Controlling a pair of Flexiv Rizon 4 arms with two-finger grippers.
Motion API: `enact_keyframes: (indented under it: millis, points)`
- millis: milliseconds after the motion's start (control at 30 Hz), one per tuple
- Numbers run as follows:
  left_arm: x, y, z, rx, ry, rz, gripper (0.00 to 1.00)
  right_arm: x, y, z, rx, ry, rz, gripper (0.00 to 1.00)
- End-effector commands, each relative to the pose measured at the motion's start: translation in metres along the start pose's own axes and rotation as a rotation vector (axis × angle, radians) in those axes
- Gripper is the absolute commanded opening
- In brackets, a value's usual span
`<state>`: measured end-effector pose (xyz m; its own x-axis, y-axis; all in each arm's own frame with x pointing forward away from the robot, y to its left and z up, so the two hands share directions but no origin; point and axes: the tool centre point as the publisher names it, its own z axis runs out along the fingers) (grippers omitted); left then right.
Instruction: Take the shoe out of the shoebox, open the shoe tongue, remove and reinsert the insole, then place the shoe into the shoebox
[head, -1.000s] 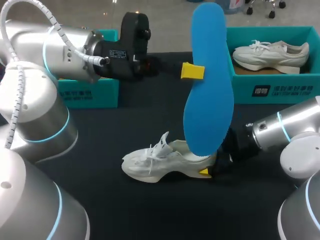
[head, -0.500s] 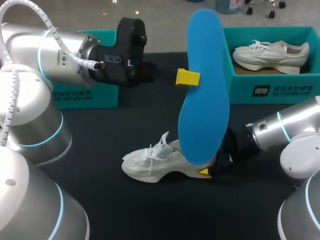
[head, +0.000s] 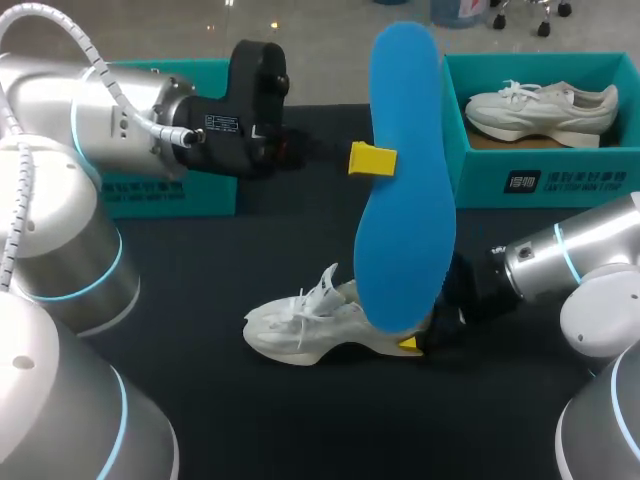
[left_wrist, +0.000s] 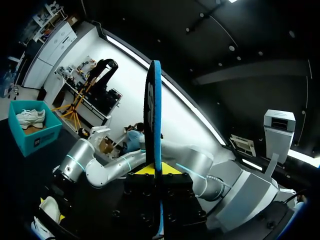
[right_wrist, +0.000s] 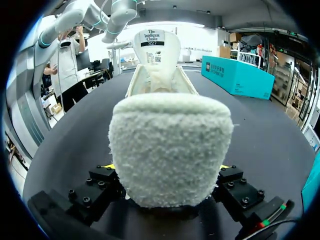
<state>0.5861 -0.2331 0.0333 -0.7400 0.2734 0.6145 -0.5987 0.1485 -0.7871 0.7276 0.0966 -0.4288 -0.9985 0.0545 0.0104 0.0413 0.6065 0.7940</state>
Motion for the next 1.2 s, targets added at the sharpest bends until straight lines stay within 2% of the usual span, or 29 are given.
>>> enact_keyframes:
  millis: [33,667,800,867,900,933,967,1200]
  points:
    - [-0.001,0.001,0.001,0.002,0.002,0.001,0.00,0.001,0.000,0.001,0.004,-0.001,0.001,0.00]
    - [-0.001,0.001,0.001,0.002,0.002,0.001,0.00,0.001,0.000,0.001,0.004,-0.001,0.001,0.00]
    - [-0.001,0.001,0.001,0.002,0.002,0.001,0.00,0.002,0.001,0.001,0.060,-0.008,-0.007,0.06]
    - [-0.001,0.001,0.001,0.002,0.002,0.001,0.00,0.002,0.002,-0.001,0.089,-0.016,-0.011,0.20]
    - [-0.001,0.001,0.001,0.002,0.002,0.001,0.00,0.003,0.003,-0.003,0.099,-0.019,-0.017,0.37]
    - [-0.001,0.001,0.001,0.002,0.002,0.001,0.00,0.003,0.004,-0.005,0.111,-0.021,-0.023,0.64]
    - [-0.001,0.001,0.001,0.002,0.002,0.001,0.00,0.003,0.006,-0.006,0.121,-0.025,-0.023,1.00]
    - [-0.001,0.001,0.001,0.002,0.002,0.001,0.00,0.003,0.015,-0.016,0.186,-0.057,-0.050,1.00]
